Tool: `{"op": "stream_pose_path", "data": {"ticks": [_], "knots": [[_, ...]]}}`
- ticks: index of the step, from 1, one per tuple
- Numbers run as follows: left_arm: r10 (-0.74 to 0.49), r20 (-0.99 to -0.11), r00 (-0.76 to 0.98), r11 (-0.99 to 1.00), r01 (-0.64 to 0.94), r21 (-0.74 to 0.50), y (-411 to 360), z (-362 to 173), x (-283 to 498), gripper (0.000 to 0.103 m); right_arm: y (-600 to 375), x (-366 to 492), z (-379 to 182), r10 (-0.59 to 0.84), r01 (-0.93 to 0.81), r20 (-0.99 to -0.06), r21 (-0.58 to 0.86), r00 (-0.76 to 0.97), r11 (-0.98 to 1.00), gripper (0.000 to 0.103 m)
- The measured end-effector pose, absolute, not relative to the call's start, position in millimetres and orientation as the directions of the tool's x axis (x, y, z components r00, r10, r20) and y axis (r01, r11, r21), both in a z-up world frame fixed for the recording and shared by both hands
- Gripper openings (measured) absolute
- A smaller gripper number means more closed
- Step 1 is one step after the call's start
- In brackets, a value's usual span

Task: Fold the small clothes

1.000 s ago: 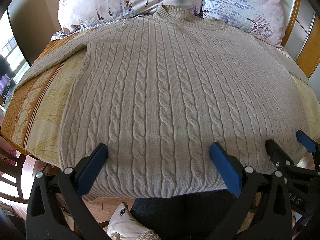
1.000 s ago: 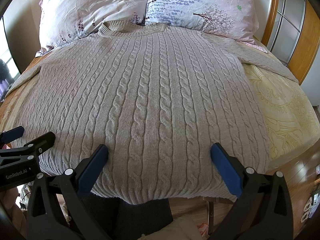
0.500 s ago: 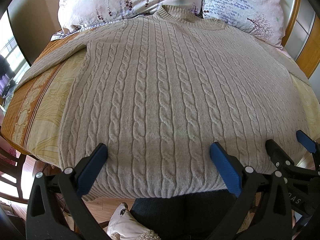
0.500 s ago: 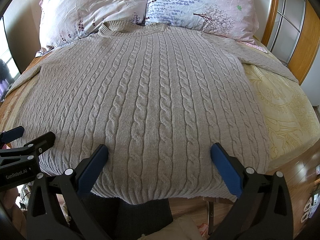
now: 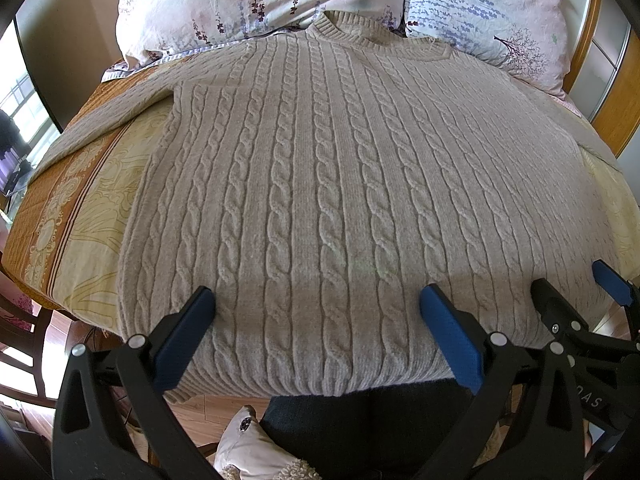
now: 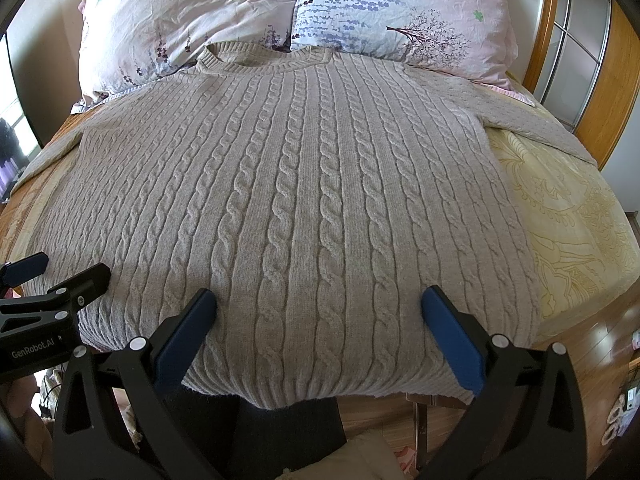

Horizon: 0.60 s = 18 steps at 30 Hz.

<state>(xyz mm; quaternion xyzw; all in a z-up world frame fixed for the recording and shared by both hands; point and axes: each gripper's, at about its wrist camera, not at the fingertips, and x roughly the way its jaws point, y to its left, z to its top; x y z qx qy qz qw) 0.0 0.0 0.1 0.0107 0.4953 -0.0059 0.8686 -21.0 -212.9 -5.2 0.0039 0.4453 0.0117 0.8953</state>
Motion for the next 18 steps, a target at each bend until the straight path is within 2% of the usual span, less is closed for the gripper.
{"op": "stream_pose_path", "data": {"ticks": [18], "knots": [[0.0,-0.862,0.507,1.0,0.021,0.013,0.0,0.1,0.0,0.101,-212.1,-20.5,-6.3,0.024,-0.017,-0.799,0.018,0.601,1.0,0.102]]}}
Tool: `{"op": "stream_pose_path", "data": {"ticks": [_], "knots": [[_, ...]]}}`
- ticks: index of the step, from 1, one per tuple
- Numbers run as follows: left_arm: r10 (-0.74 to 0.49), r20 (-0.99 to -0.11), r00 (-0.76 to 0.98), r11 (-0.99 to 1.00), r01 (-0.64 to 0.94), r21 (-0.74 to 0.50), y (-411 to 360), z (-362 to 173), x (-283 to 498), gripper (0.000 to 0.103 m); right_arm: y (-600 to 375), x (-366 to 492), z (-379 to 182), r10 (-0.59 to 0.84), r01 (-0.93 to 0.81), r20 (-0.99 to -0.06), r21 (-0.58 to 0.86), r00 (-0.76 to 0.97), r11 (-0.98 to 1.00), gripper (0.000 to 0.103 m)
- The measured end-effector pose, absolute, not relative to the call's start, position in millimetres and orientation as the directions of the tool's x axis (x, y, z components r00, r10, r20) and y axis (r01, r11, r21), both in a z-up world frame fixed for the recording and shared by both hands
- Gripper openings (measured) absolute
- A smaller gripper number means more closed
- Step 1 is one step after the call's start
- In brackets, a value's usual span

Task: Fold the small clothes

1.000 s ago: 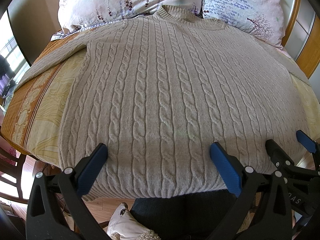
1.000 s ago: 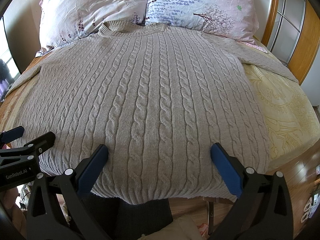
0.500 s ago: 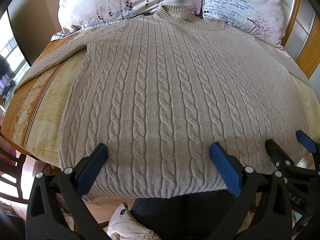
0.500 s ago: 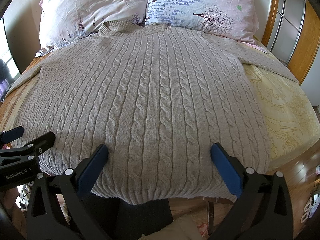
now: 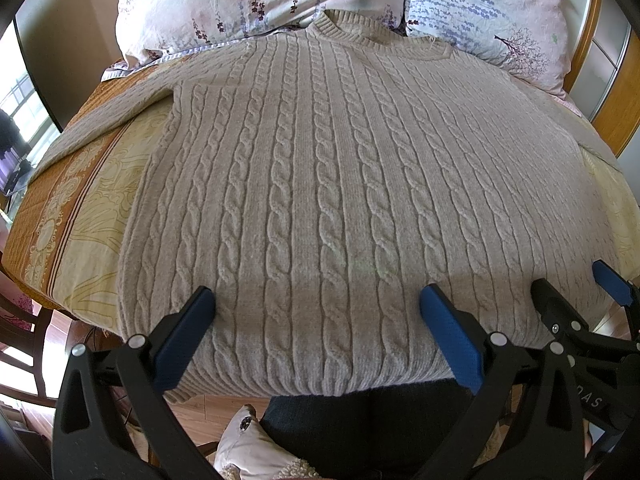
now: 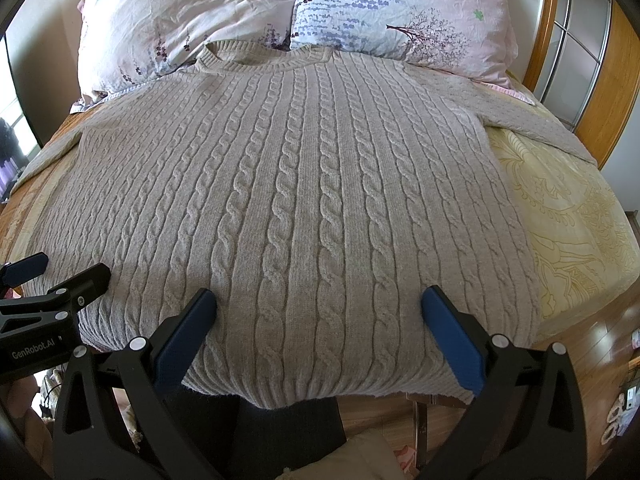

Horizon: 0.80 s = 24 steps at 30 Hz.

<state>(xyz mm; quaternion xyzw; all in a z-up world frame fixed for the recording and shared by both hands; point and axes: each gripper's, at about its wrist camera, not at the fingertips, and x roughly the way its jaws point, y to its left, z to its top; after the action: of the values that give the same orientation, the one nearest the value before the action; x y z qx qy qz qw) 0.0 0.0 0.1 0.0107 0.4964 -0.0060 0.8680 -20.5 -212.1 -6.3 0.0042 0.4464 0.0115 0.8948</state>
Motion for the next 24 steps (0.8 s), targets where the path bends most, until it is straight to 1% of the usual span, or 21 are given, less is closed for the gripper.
{"op": "stream_pose_path", "data": {"ticks": [14,20,24], "knots": [[0.0,-0.865,0.502,1.0,0.024,0.015,-0.4,-0.7,1.2,0.101,-214.4,-20.3,-5.0,0.03,-0.026,-0.801,0.018,0.598,0.999,0.102],[-0.002,-0.871,0.492,0.999,0.033,0.017,-0.1,-0.7,5.0,0.101,-213.5,-20.0,-9.5,0.069,-0.084,-0.777,0.021,0.625,0.996,0.102],[-0.001,-0.867,0.498,0.999,0.038,0.021,-1.0,0.3,6.8,0.101,-216.3,-23.1,-11.7,0.124,-0.158,-0.735,0.023,0.667,0.987,0.102]]}}
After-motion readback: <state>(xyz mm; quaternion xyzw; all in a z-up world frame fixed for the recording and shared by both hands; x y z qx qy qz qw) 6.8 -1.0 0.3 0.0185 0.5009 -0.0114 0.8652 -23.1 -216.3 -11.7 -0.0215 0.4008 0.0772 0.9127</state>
